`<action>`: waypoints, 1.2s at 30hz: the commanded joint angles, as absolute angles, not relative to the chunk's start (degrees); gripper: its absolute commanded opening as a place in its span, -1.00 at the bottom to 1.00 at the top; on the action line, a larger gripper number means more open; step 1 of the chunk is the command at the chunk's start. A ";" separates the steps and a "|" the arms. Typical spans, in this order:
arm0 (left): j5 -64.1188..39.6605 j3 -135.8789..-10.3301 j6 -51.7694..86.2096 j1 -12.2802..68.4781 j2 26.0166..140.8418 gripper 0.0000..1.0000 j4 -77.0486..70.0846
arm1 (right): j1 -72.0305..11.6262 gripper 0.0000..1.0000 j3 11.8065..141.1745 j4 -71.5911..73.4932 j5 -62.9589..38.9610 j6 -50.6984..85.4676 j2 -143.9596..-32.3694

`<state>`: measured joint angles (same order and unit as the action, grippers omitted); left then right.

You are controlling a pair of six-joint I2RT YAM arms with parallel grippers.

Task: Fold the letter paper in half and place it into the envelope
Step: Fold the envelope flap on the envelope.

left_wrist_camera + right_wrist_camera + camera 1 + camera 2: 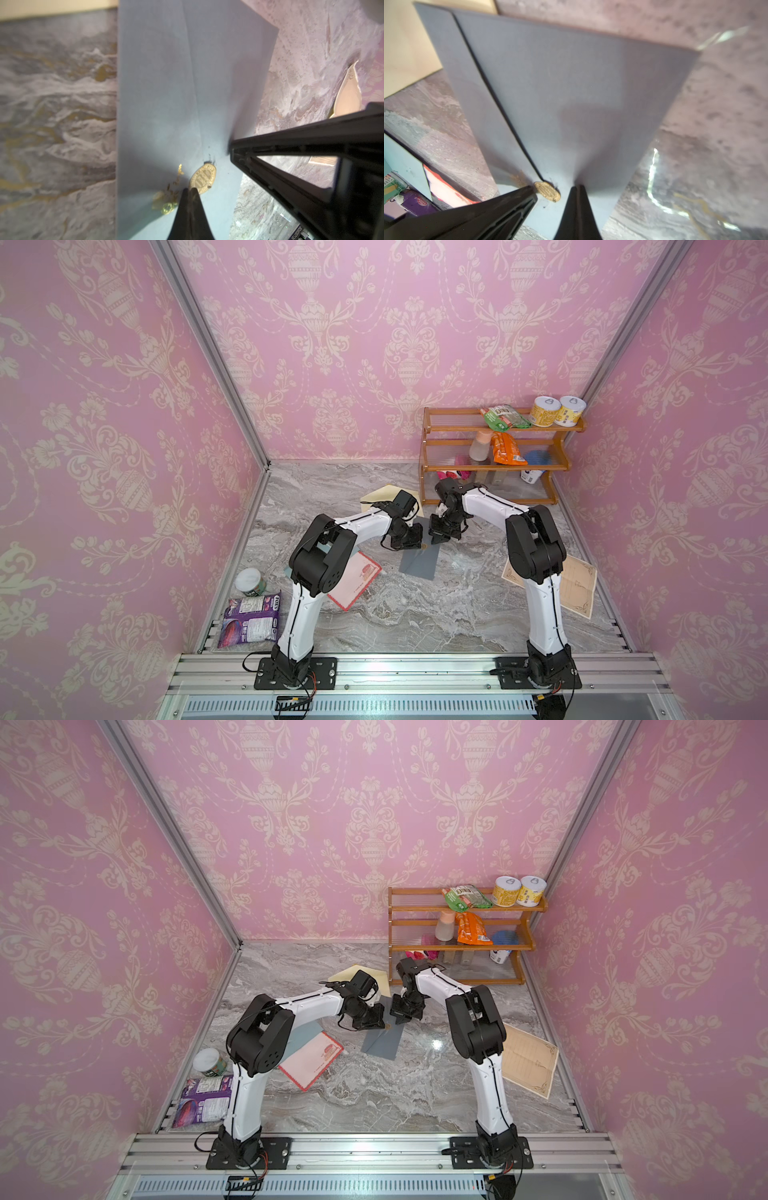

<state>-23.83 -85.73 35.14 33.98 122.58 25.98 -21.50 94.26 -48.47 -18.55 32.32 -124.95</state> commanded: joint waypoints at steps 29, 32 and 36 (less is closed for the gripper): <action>-24.52 -88.94 33.31 36.96 131.59 -1.00 31.63 | -15.75 -1.00 85.51 -43.79 -23.87 40.04 -125.55; -23.53 -85.52 31.36 35.69 128.74 -1.00 32.30 | -15.60 -1.00 85.81 -44.80 -22.53 39.24 -125.52; -23.14 -80.30 29.99 33.69 125.02 -1.00 31.82 | -15.47 -1.00 85.76 -45.35 -21.57 38.41 -125.94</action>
<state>-27.81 -85.71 32.88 35.53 123.92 23.35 -16.25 88.27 -42.26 -29.78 39.03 -123.50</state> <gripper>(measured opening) 0.038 0.033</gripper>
